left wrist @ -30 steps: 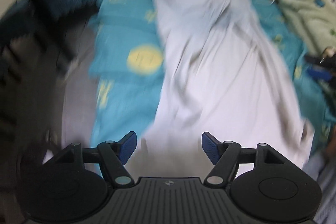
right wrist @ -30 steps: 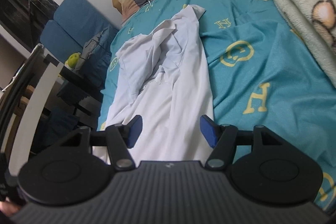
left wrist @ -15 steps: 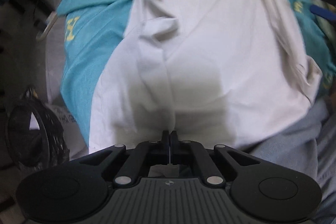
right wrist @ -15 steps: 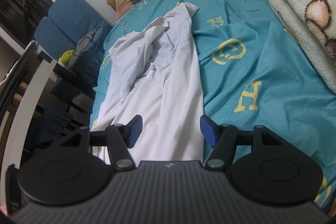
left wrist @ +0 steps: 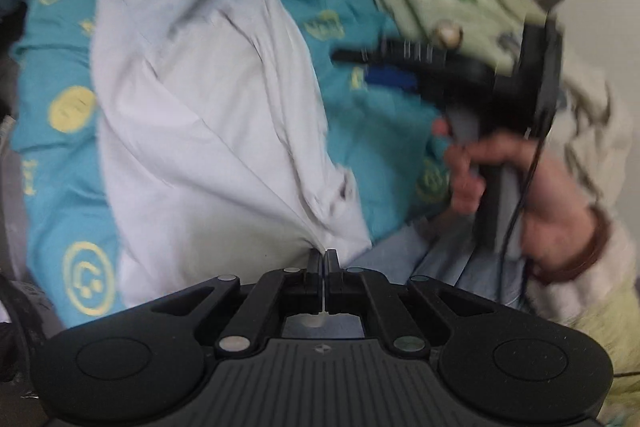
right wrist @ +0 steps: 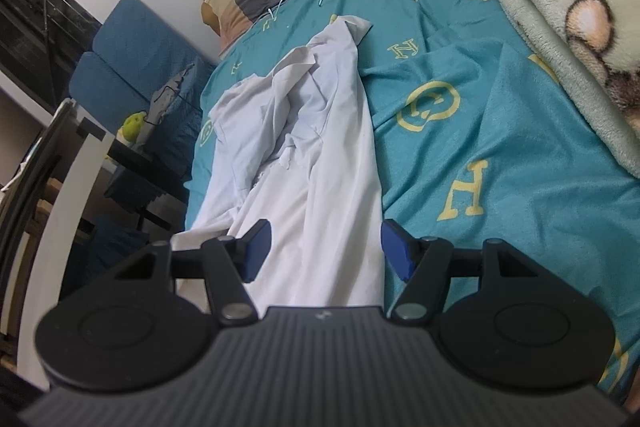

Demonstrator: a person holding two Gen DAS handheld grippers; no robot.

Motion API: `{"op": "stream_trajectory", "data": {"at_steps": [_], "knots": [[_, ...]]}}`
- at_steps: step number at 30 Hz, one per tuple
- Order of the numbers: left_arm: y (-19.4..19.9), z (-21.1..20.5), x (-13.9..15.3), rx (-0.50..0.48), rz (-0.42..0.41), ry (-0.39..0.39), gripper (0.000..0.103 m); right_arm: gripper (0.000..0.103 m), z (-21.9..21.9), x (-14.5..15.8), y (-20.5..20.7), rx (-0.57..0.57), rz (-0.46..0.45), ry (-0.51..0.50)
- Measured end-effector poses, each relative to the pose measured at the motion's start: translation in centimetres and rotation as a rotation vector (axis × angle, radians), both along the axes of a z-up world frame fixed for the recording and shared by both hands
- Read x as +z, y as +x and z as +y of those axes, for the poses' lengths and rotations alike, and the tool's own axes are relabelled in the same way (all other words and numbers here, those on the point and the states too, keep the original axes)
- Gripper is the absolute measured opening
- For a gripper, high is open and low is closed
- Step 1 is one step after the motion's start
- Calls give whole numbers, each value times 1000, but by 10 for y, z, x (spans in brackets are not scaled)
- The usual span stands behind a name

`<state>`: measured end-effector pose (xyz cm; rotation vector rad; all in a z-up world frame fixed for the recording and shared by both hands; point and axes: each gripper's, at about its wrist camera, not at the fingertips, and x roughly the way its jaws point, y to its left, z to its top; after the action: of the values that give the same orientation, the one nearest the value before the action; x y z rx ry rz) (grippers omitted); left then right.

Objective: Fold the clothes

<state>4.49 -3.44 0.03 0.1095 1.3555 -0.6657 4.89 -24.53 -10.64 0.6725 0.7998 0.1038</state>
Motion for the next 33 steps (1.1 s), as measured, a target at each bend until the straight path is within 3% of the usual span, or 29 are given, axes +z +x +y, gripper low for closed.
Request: {"op": "stream_trajectory", "data": {"at_steps": [4,9,12,13,14,16,19,22,27,30,33], "knots": [[-5,0,-56,21,55,-20,2,64,0,-3,-2,36,31,-7],[-1,37,-68,148,84,-179,19,64,-4,-8,-10,45,100,7],[2,63,-60,223,53,-265,40,64,-1,-15,-18,36,156,34],[2,72,-55,254,30,-271,55,64,2,-17,-20,43,173,40],[2,82,-52,288,5,-273,62,64,7,-19,-22,62,190,40],[5,102,-49,347,-33,-293,63,64,21,-23,-25,112,225,26],[10,127,-61,467,-33,-279,76,64,38,-27,-28,163,257,-7],[18,139,-76,530,35,-262,76,64,48,-33,-28,180,300,-54],[24,140,-88,539,16,-154,78,64,59,-44,-27,277,360,-13],[23,146,-86,573,-16,-163,78,64,71,-43,-30,343,363,-55],[25,148,-90,591,24,-163,81,63,86,-39,-34,427,346,-99]]}}
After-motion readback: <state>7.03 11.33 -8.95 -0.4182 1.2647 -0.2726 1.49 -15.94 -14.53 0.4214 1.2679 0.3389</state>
